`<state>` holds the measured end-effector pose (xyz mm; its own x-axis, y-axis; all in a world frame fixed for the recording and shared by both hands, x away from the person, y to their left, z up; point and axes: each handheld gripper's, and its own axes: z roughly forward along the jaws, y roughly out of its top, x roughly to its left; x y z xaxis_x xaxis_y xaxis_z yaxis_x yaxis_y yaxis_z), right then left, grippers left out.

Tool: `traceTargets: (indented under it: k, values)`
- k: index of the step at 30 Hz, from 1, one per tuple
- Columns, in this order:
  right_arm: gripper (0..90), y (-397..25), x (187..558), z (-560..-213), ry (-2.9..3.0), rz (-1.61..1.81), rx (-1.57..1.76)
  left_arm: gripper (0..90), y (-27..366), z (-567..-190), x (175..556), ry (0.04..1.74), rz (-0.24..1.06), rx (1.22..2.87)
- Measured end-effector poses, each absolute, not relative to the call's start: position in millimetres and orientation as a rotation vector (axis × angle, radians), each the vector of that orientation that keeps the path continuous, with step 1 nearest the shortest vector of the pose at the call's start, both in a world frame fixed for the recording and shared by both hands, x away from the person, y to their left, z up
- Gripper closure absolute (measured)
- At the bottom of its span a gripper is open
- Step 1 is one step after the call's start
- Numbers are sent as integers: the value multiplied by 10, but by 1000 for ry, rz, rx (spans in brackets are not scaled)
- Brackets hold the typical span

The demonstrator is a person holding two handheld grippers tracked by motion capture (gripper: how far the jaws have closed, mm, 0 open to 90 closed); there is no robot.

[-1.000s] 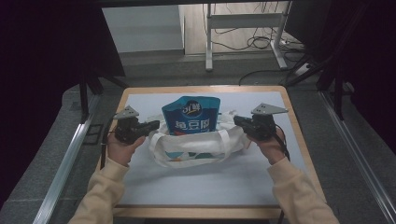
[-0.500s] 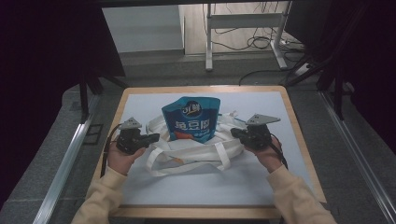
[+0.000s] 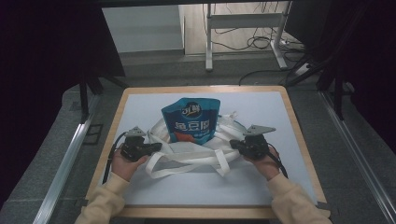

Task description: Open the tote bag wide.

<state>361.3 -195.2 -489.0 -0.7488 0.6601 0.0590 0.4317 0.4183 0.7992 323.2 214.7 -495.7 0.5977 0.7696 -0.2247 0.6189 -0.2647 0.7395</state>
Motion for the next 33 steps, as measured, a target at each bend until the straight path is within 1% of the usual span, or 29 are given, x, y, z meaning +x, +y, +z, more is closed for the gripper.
traceTargets:
  k: [9, 16, 22, 26, 29, 33]
  values:
    - [885, -1967, 3565, -5023, 2450, 1221, 968, 900, 2132, -5067, 3216, 1110, 214, 1991]
    - [889, -1964, 3597, -5159, 2489, 1202, 999, 900, 2117, -5131, 3227, 1111, 218, 1986]
    - [889, -1954, 3584, -5145, 2479, 1198, 994, 900, 2119, -5116, 3218, 1107, 228, 1984]
    - [888, -1946, 3578, -5131, 2469, 1205, 991, 900, 2109, -5075, 3207, 1089, 260, 1987]
    - [887, -1943, 3571, -5097, 2455, 1220, 987, 900, 2104, -5001, 3194, 1073, 278, 1972]
    - [884, -1923, 3540, -4960, 2417, 1258, 966, 900, 2106, -4839, 3186, 1044, 328, 1954]
